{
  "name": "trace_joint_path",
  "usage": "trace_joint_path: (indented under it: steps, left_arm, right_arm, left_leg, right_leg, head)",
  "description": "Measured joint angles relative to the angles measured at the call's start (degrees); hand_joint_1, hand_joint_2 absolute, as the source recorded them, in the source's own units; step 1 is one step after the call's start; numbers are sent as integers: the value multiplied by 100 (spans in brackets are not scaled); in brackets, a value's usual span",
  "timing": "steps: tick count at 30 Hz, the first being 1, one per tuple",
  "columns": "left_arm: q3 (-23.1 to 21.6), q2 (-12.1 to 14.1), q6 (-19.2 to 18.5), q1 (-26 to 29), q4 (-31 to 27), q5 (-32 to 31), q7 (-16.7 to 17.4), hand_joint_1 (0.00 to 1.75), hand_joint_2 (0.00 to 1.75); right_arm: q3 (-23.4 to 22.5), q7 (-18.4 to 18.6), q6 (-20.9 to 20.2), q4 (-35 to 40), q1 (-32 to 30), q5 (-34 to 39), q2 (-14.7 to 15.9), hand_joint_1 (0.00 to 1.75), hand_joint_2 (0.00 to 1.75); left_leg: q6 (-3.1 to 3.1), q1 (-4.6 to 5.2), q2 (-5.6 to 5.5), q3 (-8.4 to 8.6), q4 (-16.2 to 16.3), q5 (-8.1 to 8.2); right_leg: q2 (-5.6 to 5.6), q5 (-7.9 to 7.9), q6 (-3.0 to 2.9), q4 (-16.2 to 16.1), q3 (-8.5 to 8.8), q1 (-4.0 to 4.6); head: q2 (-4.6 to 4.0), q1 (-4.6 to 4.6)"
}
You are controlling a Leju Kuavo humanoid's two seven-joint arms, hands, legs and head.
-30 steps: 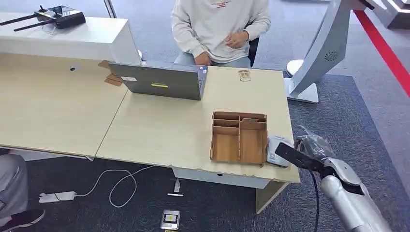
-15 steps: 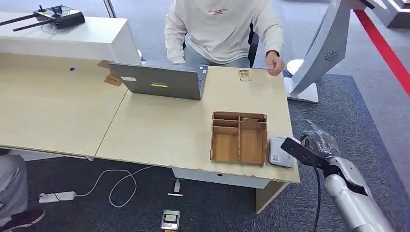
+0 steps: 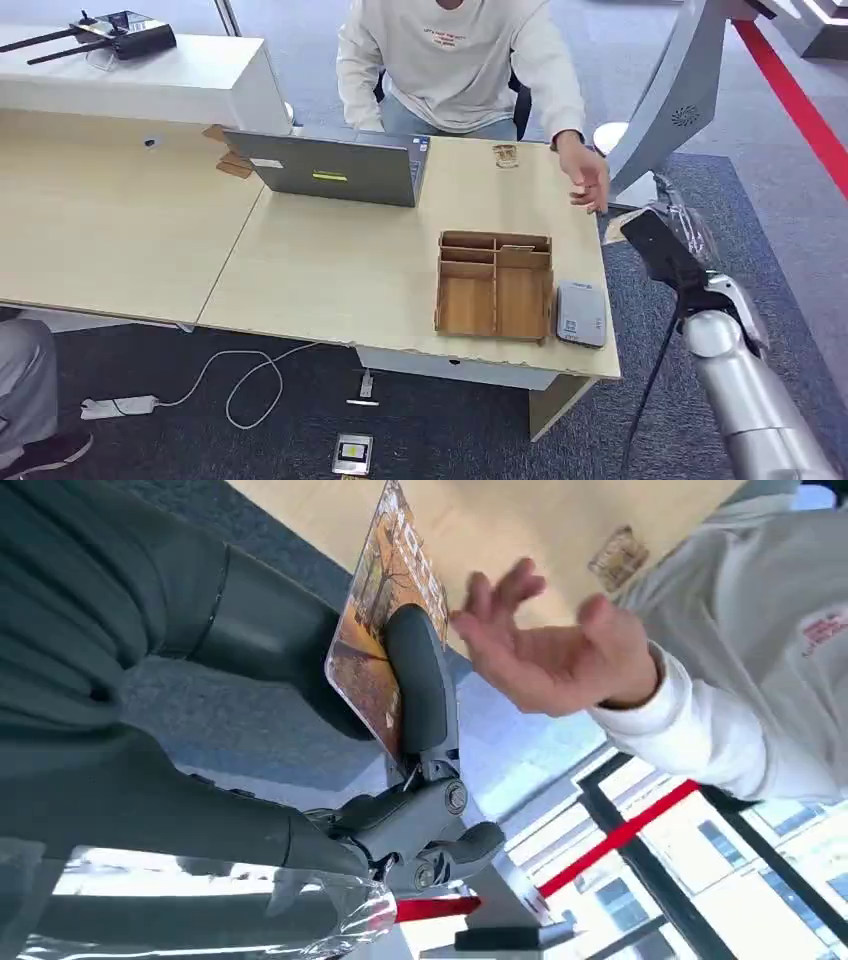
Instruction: Pass the card to the sensor for recognition and then transmit it.
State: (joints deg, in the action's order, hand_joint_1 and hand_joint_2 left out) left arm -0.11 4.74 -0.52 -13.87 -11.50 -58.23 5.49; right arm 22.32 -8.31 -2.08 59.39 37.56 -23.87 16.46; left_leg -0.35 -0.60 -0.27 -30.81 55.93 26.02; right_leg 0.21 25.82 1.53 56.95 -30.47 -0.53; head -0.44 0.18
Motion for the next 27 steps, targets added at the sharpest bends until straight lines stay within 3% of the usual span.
trace_joint_path:
  steps: [12,24,25,26,27]
  left_arm:
    - [-124,-2,-155,-137,0,-159,0,0,175]
    - [-265,-39,-286,-329,0,-299,48,0,175]
    - [-282,-39,-308,-346,0,-315,48,0,175]
    - [-293,-42,-313,-362,0,-330,48,0,175]
    - [-310,-42,-319,-378,0,-339,48,0,175]
  right_arm:
    - [192,-343,299,-542,543,-647,-431,175,175]
    - [641,-603,477,-1710,1247,-1266,-1145,175,175]
    - [680,-634,522,-1828,1285,-1277,-1187,154,175]
    - [719,-651,564,-1958,1319,-1300,-1228,14,175]
    - [743,-682,583,-2056,1340,-1311,-1257,14,175]
  left_leg:
    - [-1,-1,-1,-7,0,-1]
    - [-4,-3,0,-6,0,-3]
    - [-4,-2,-1,-6,0,-3]
    - [-4,-2,-1,-6,0,-3]
    - [-4,-2,-1,-6,0,-3]
  right_leg:
    - [0,0,0,2,-2,0]
    - [-1,0,-1,4,-6,8]
    - [-1,0,-1,4,-5,8]
    - [-1,0,-1,4,-5,8]
    - [-1,0,-1,4,-6,8]
  head:
    - [0,0]
    - [0,-2]
    - [0,-2]
    - [0,0]
    - [0,-2]
